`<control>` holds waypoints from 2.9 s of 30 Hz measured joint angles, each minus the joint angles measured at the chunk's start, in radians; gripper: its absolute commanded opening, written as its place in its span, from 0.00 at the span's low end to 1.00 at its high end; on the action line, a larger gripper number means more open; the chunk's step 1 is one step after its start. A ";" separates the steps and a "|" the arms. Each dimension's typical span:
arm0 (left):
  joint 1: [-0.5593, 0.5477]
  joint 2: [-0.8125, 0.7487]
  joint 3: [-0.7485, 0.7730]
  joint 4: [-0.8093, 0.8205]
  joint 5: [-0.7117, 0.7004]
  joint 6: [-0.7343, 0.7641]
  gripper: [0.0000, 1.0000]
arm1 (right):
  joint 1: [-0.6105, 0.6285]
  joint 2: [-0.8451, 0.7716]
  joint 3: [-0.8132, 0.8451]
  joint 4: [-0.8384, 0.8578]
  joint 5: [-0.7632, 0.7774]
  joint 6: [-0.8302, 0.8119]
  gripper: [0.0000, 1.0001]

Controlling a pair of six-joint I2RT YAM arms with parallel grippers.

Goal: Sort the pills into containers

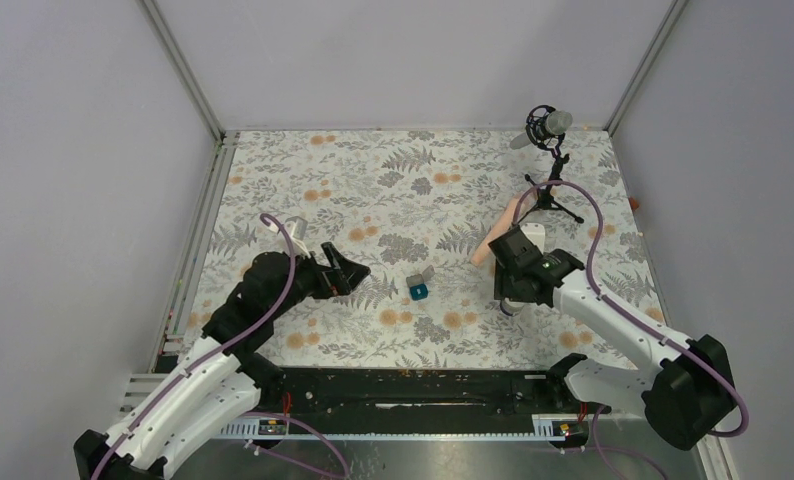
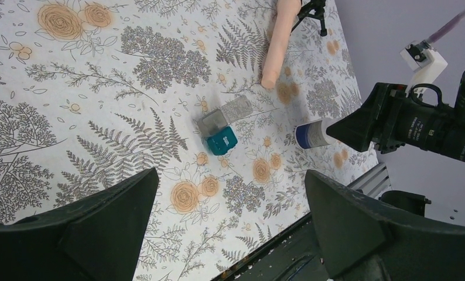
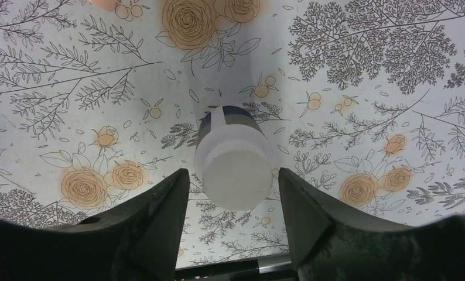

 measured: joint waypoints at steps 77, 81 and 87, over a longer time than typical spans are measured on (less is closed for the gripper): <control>-0.331 0.722 0.176 0.658 0.458 0.386 0.00 | -0.013 -0.278 -0.060 0.574 -0.718 0.144 0.75; -0.331 0.735 0.181 0.671 0.436 0.377 0.00 | -0.013 -0.244 -0.055 0.621 -0.698 0.185 0.66; -0.331 0.751 0.185 0.686 0.386 0.337 0.00 | -0.013 -0.208 -0.047 0.624 -0.713 0.206 0.66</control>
